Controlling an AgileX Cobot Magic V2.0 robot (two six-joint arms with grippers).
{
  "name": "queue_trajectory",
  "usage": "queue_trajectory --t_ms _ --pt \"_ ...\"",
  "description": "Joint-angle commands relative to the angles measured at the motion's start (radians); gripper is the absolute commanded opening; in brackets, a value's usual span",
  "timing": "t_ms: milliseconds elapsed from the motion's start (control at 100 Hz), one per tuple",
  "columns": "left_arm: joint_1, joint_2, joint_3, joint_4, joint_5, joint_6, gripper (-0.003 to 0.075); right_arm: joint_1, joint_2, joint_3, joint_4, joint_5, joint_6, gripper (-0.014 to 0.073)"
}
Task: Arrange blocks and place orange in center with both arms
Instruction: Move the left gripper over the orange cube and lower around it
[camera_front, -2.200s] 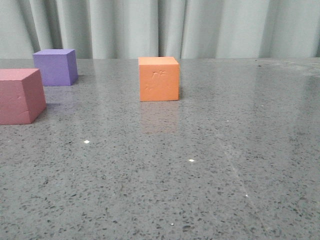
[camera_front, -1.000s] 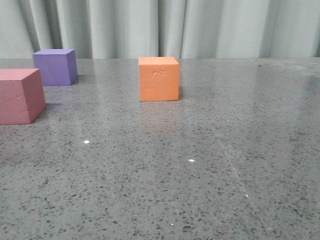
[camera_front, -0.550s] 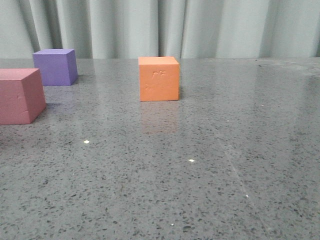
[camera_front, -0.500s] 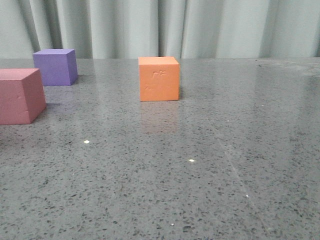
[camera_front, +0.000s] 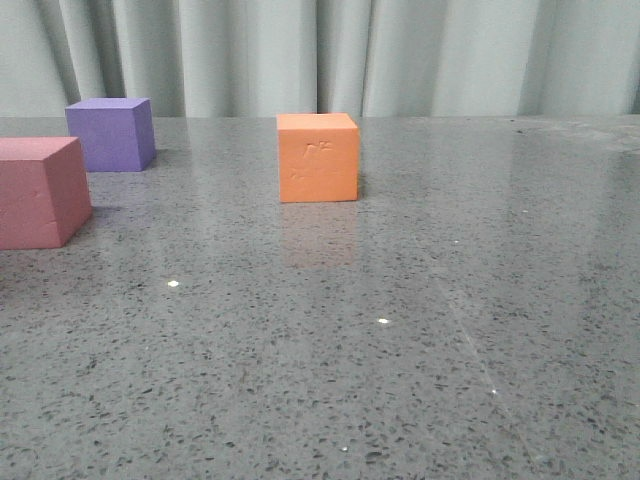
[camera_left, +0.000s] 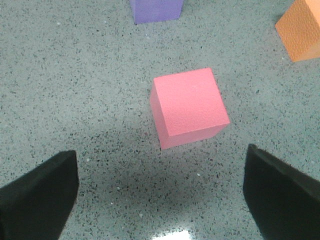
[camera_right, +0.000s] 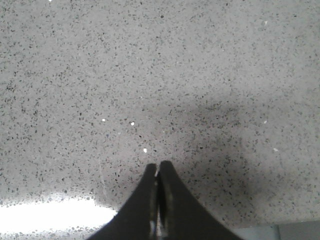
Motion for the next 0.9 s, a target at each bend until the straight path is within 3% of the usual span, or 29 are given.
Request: queue_trajectory --t_ms 0,220,460,620,890 --pt "0.003 -0.008 -0.037 -0.010 -0.065 -0.001 0.0624 -0.004 -0.002 -0.023 -0.014 -0.051 -0.008 -0.0067" --pt "0.003 -0.006 -0.043 -0.051 -0.050 0.001 0.0624 -0.004 -0.002 -0.023 -0.014 -0.051 -0.008 -0.0067" --pt "-0.031 0.056 -0.150 -0.153 -0.031 -0.026 0.0624 -0.004 -0.002 -0.023 -0.014 -0.051 -0.008 -0.0067" --pt "-0.177 0.142 -0.222 -0.079 -0.079 -0.164 0.0621 -0.004 -0.002 -0.023 -0.014 -0.050 -0.008 -0.0067" --pt "-0.503 0.386 -0.371 0.309 -0.149 -0.543 0.0621 -0.004 -0.002 -0.023 -0.014 -0.050 -0.008 -0.0067"
